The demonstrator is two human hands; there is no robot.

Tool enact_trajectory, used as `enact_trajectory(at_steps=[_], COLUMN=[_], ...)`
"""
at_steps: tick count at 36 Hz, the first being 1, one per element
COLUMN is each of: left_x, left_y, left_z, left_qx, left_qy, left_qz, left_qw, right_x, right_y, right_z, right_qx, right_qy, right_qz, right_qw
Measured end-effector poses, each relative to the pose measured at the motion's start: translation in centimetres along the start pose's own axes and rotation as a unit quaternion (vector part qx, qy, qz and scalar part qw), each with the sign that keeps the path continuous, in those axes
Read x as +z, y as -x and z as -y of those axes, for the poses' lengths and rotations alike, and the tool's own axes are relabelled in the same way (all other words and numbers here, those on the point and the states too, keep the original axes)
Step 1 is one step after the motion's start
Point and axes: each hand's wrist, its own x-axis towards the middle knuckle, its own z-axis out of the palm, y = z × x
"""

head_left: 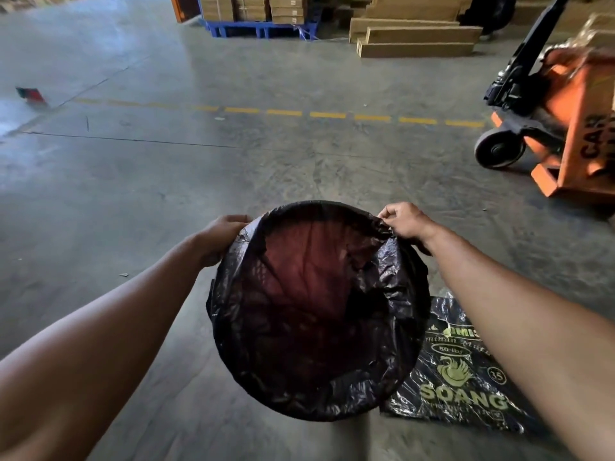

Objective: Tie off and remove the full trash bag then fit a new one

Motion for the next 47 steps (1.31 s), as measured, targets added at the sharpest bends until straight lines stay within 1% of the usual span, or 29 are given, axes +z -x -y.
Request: enact_trajectory(at_steps=[1, 3, 6, 8, 10, 12, 15, 17, 19, 20, 22, 23, 24, 26, 30, 36, 41, 44, 47], left_x=[0.1, 0.2, 0.2, 0.2, 0.5, 0.8, 1.8, 2.5, 2.9, 2.9, 3.3, 3.6, 4.1, 4.9, 5.9, 7.2, 6.8, 6.7, 6.3], left_y=[0.0, 0.0, 0.3, 1.1, 2.1, 2.6, 3.9, 4.6, 5.0, 5.0, 5.5, 5.8, 6.1, 6.2, 6.5, 6.9, 7.1, 7.1, 7.1], left_z=[0.4, 1.2, 2.2, 2.8, 3.7, 4.8, 5.1, 4.8, 4.6, 4.9, 5.0, 5.1, 5.2, 5.7, 5.9, 5.6, 5.6, 5.3, 5.4], left_qx=[-0.016, -0.038, -0.038, -0.042, -0.060, -0.050, -0.004, 0.025, 0.061, 0.071, 0.062, 0.057, 0.054, 0.043, 0.024, 0.014, -0.001, -0.003, -0.011], left_qy=[0.033, 0.103, 0.177, 0.219, 0.227, 0.193, 0.140, 0.115, 0.084, 0.076, 0.080, 0.091, 0.112, 0.138, 0.151, 0.144, 0.124, 0.118, 0.073], left_qz=[-0.004, -0.020, -0.054, -0.060, -0.048, -0.049, -0.029, -0.034, -0.052, -0.066, -0.085, -0.087, -0.080, -0.092, -0.133, -0.183, -0.184, -0.169, -0.156], left_qw=[0.999, 0.994, 0.982, 0.973, 0.971, 0.979, 0.990, 0.993, 0.993, 0.992, 0.991, 0.990, 0.989, 0.985, 0.979, 0.972, 0.975, 0.979, 0.985], right_x=[0.2, 0.6, 1.0, 1.1, 1.2, 1.4, 1.7, 2.1, 2.8, 3.4, 4.6, 5.1, 5.6, 6.5, 6.2, 4.9, 4.8, 4.6, 4.3], right_y=[-0.2, 0.2, 2.2, 3.3, 4.3, 5.6, 7.7, 8.9, 10.4, 11.1, 12.9, 13.7, 14.2, 14.4, 12.8, 12.2, 12.3, 12.4, 12.3], right_z=[-0.8, -1.7, -1.7, -2.0, -2.2, -2.4, -3.1, -3.4, -3.5, -3.7, -3.7, -3.5, -3.2, -2.8, -2.9, -3.4, -3.2, -3.2, -3.0], right_qx=[0.023, 0.068, 0.068, 0.062, 0.055, 0.051, 0.051, 0.042, 0.035, 0.036, 0.041, 0.027, 0.012, -0.002, 0.023, 0.041, 0.061, 0.067, 0.062], right_qy=[-0.022, -0.100, -0.236, -0.291, -0.342, -0.361, -0.312, -0.284, -0.274, -0.266, -0.259, -0.265, -0.278, -0.298, -0.290, -0.257, -0.229, -0.211, -0.189], right_qz=[0.008, -0.001, -0.020, -0.047, -0.054, -0.058, -0.056, -0.070, -0.110, -0.143, -0.196, -0.200, -0.190, -0.171, -0.185, -0.145, -0.133, -0.122, -0.107], right_qw=[0.999, 0.993, 0.969, 0.954, 0.936, 0.929, 0.947, 0.955, 0.955, 0.952, 0.945, 0.943, 0.941, 0.939, 0.939, 0.955, 0.962, 0.967, 0.974])
